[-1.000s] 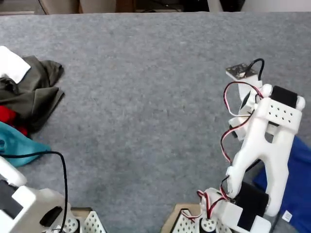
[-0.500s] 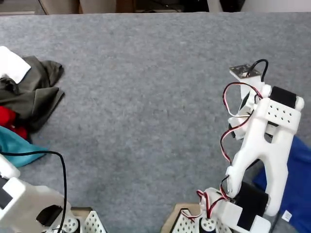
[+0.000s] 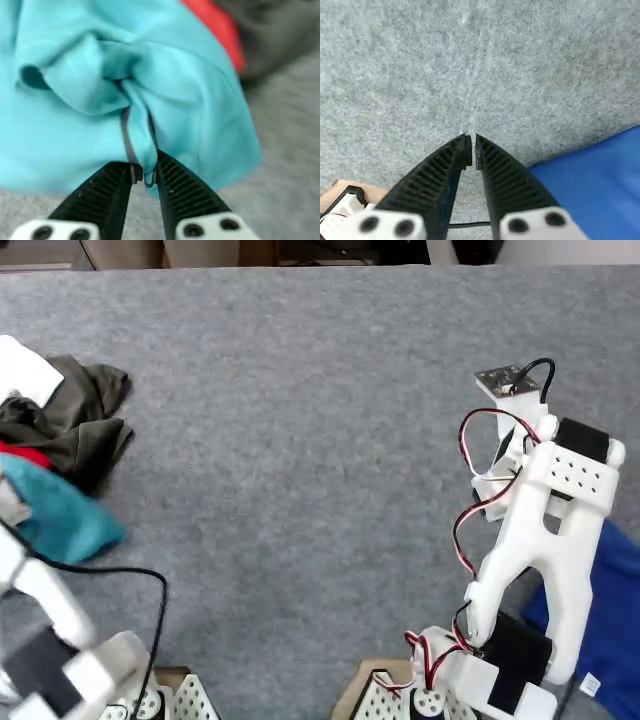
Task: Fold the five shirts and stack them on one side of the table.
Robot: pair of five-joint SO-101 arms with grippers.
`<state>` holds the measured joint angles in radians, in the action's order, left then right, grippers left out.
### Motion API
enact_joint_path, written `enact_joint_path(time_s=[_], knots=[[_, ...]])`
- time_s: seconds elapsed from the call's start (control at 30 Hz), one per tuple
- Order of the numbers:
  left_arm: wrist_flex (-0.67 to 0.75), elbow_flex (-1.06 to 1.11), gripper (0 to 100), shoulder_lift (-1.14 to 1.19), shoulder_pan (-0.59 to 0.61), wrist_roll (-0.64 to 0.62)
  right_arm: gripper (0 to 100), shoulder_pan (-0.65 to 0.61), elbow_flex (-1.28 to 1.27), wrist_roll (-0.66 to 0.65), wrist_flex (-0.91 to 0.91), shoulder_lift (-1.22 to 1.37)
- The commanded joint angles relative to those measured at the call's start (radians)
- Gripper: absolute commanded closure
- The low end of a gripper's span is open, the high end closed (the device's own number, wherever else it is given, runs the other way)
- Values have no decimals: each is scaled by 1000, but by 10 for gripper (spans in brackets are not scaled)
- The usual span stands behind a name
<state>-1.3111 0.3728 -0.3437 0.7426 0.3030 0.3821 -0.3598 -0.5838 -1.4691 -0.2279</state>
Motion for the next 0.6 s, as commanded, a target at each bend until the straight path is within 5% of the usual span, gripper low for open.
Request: enact_joint_path(time_s=[0.0,0.17,0.37,0.57], knots=[[-74,15,981,-213,-201,-46,970,-13,4,3,14,-51],[-106,152,981,-401,-611,-175,970,-8,4,3,15,-48],[-106,282,981,-467,-1099,-176,970,-8,-25,3,58,-50],[-104,302,966,-461,-1221,-184,970,-10,-94,3,92,-54]])
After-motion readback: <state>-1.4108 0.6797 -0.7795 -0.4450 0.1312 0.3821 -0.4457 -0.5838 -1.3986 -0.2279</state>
